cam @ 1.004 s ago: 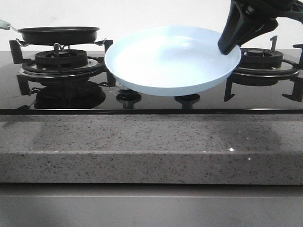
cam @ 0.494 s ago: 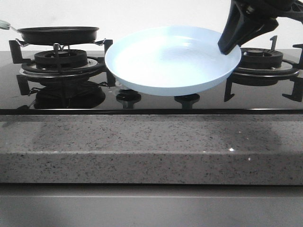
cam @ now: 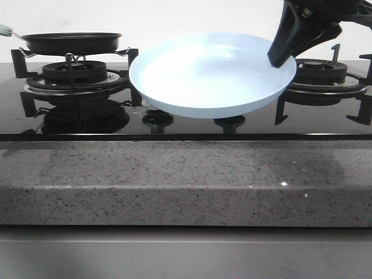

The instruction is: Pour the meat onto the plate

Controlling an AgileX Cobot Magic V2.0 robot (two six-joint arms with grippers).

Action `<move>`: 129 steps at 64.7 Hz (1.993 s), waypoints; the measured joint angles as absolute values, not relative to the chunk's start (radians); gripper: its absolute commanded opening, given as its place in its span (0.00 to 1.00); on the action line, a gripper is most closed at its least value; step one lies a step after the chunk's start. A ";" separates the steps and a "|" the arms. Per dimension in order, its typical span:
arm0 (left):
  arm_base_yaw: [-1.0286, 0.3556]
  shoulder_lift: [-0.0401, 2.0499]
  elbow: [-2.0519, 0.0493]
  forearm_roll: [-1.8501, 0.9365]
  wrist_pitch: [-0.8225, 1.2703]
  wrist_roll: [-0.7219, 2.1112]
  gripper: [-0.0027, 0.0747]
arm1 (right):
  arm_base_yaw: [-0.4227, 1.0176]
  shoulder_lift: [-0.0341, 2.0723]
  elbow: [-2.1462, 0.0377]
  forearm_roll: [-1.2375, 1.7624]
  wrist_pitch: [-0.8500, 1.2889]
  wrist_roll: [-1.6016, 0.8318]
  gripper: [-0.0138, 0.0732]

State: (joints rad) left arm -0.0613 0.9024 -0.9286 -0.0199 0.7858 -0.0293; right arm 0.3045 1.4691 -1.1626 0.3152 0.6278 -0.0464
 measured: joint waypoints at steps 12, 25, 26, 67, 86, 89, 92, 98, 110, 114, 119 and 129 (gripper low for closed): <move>-0.061 1.066 -0.998 -0.025 0.768 -0.027 0.75 | 0.305 1.469 -1.163 0.315 0.628 -0.047 0.09; 0.017 1.205 -1.084 -0.191 0.725 0.065 0.75 | 0.305 1.469 -1.163 0.315 0.628 -0.047 0.09; 0.032 1.214 -1.089 -0.215 0.719 0.079 0.75 | 0.305 1.469 -1.163 0.315 0.628 -0.047 0.09; 0.284 1.579 -1.219 -1.139 0.656 0.595 0.75 | 0.305 1.469 -1.163 0.316 0.628 -0.047 0.09; 0.284 1.746 -1.347 -1.298 0.686 0.628 0.75 | 0.305 1.471 -1.163 0.316 0.628 -0.047 0.09; 0.284 1.774 -1.369 -1.319 0.699 0.630 0.75 | 0.305 1.471 -1.163 0.316 0.628 -0.047 0.09; 0.284 1.798 -1.387 -1.333 0.709 0.630 0.75 | 0.305 1.471 -1.163 0.316 0.628 -0.047 0.09; 0.284 1.837 -1.416 -1.359 0.732 0.632 0.75 | 0.305 1.471 -1.163 0.316 0.628 -0.048 0.09; 0.284 1.890 -1.441 -1.402 0.762 0.632 0.73 | 0.305 1.471 -1.163 0.316 0.628 -0.048 0.09; 0.284 1.899 -1.441 -1.413 0.769 0.632 0.69 | 0.305 1.471 -1.163 0.316 0.628 -0.048 0.09; 0.284 1.906 -1.442 -1.421 0.773 0.632 0.61 | 0.305 1.471 -1.163 0.316 0.628 -0.048 0.09; 0.284 1.911 -1.442 -1.436 0.794 0.632 0.47 | 0.305 1.471 -1.163 0.316 0.628 -0.048 0.09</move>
State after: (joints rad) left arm 0.2837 1.9106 -1.4417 -1.4356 0.7938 0.6319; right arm 0.3045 1.4707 -1.1626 0.3156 0.6278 -0.0485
